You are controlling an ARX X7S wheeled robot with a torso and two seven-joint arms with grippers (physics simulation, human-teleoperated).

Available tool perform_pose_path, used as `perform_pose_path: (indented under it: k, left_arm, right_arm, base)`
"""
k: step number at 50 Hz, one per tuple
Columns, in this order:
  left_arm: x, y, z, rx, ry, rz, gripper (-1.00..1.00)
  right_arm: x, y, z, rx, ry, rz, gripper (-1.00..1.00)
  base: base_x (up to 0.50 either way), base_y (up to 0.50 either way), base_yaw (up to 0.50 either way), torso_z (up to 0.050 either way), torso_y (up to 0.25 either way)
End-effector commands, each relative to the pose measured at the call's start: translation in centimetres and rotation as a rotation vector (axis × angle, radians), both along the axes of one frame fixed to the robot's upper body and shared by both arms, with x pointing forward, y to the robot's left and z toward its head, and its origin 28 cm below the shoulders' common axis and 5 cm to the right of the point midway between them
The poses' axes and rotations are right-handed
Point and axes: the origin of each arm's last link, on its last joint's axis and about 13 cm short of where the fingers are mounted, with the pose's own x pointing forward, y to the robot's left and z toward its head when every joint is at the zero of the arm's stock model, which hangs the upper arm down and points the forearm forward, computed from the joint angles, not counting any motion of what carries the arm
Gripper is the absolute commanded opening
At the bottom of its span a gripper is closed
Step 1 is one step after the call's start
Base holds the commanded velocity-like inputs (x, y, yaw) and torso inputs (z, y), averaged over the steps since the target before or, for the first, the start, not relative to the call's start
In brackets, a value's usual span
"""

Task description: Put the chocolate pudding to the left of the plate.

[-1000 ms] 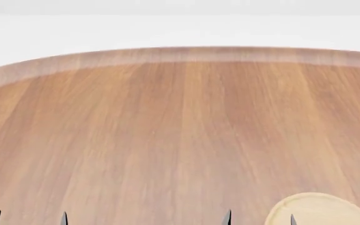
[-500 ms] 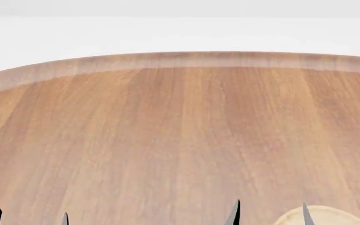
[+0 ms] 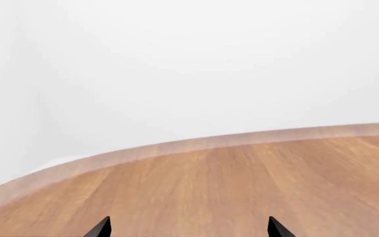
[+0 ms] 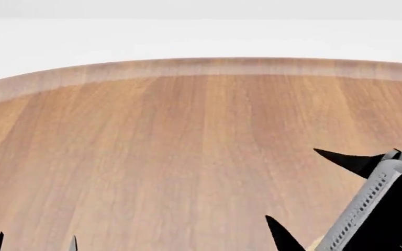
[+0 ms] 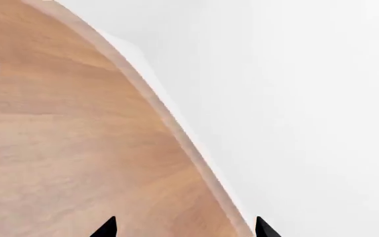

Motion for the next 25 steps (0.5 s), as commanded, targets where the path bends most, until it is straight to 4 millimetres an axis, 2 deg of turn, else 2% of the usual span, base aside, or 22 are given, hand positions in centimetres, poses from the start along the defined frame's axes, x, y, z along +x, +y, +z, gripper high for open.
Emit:
perform_pose_path:
  k: [1, 8, 9, 11, 17, 20, 25]
  left_arm:
    - [0.2, -0.1, -0.2, 0.004, 0.007, -0.001, 1.00]
    - [0.2, -0.1, -0.2, 0.005, 0.008, -0.002, 1.00]
    - [0.2, -0.1, -0.2, 0.007, 0.010, -0.003, 1.00]
    - [0.2, -0.1, -0.2, 0.008, 0.010, -0.003, 1.00]
    - [0.1, -0.2, -0.3, 0.012, 0.012, -0.008, 1.00]
    - [0.1, -0.2, -0.3, 0.013, 0.013, -0.007, 1.00]
    - [0.1, -0.3, -0.4, 0.015, 0.015, -0.007, 1.00]
  right_arm:
    - [2.1, -2.0, 1.6, -0.227, 0.343, 0.202, 1.00]
    - [3.1, -1.0, -0.9, -0.246, 0.435, 0.256, 1.00]
    - [3.2, -0.5, -2.7, -0.283, 0.472, 0.280, 1.00]
    - [3.2, 0.1, -4.0, -0.271, 0.481, 0.280, 1.00]
    - [3.0, 0.7, -5.6, -0.229, 0.510, 0.300, 1.00]
    - [3.1, 0.8, -5.8, -0.219, 0.514, 0.294, 1.00]
    - [3.2, 1.3, -7.8, -0.182, 0.555, 0.289, 1.00]
  base:
    - [0.00, 0.00, 0.00, 0.000, 0.000]
    - [0.00, 0.00, 0.00, 0.000, 0.000]
    - [0.00, 0.00, 0.00, 0.000, 0.000]
    - [0.00, 0.00, 0.00, 0.000, 0.000]
    - [0.00, 0.00, 0.00, 0.000, 0.000]
    - [0.00, 0.00, 0.00, 0.000, 0.000]
    - [0.00, 0.00, 0.00, 0.000, 0.000]
